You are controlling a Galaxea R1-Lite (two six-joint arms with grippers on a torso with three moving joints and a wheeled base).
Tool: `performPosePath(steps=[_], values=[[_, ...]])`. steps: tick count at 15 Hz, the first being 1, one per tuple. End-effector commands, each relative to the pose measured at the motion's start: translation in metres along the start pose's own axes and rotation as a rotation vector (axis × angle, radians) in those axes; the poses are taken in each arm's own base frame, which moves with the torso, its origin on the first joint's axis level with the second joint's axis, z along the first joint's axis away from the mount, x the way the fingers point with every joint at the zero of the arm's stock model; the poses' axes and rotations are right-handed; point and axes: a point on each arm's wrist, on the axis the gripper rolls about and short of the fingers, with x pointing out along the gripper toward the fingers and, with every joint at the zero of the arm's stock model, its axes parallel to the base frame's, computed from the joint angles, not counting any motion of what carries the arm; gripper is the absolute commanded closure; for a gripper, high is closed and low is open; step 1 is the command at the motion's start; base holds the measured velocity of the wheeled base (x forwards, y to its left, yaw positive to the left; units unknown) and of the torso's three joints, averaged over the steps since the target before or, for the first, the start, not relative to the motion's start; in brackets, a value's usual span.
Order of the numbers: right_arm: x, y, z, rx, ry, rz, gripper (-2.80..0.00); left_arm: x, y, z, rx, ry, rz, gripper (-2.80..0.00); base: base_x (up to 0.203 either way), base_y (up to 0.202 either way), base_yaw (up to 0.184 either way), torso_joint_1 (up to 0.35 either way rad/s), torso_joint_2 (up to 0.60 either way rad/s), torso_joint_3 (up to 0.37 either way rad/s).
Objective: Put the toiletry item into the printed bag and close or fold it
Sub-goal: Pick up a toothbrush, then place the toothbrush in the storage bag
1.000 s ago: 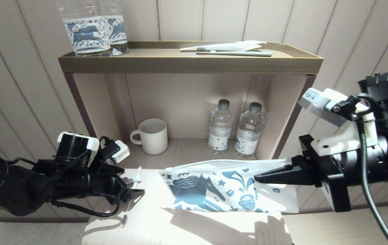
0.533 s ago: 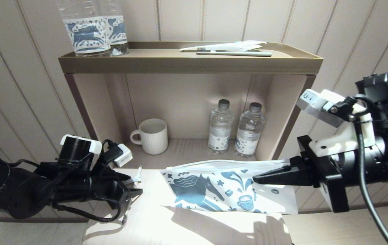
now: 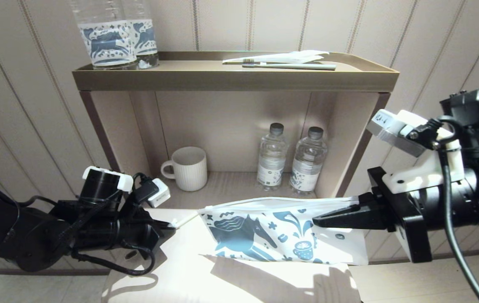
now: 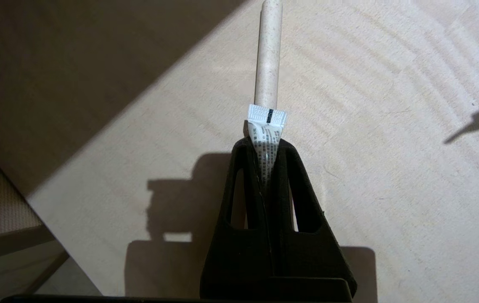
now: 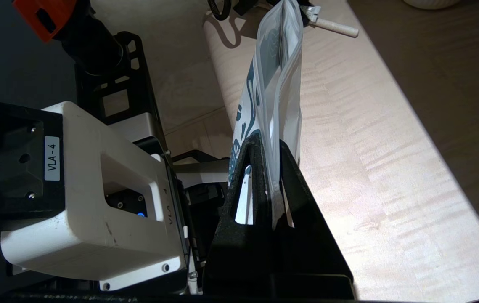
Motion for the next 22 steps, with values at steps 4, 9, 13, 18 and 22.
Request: performPosePath(steps=[4, 9, 13, 18, 22], values=[[-0.001, 0.001, 0.002, -0.009, -0.008, 0.003, 0.0, 0.004, -0.002, 0.015, 0.018, -0.047, -0.012, 0.0, 0.0, 0.0, 0.0, 0.0, 0.0, 0.0], [-0.001, 0.002, -0.003, 0.001, 0.005, 0.002, 0.0, -0.017, -0.011, 0.052, 0.023, -0.185, -0.011, 0.0, 0.0, 0.0, 0.0, 0.0, 0.0, 0.0], [-0.001, 0.005, -0.016, 0.0, 0.032, 0.003, 0.0, -0.044, -0.012, 0.069, 0.037, -0.298, -0.025, 0.0, 0.0, 0.0, 0.0, 0.0, 0.0, 0.0], [0.006, 0.005, -0.019, -0.179, 0.062, -0.145, 0.0, -0.067, -0.013, 0.089, 0.063, -0.405, -0.081, 0.0, 0.0, 0.0, 0.0, 0.0, 0.0, 0.0], [0.016, 0.011, -0.022, -0.325, 0.134, -0.277, 0.0, -0.07, -0.013, 0.095, 0.074, -0.429, -0.082, 0.0, 0.0, 0.0, 0.0, 0.0, 0.0, 0.0]])
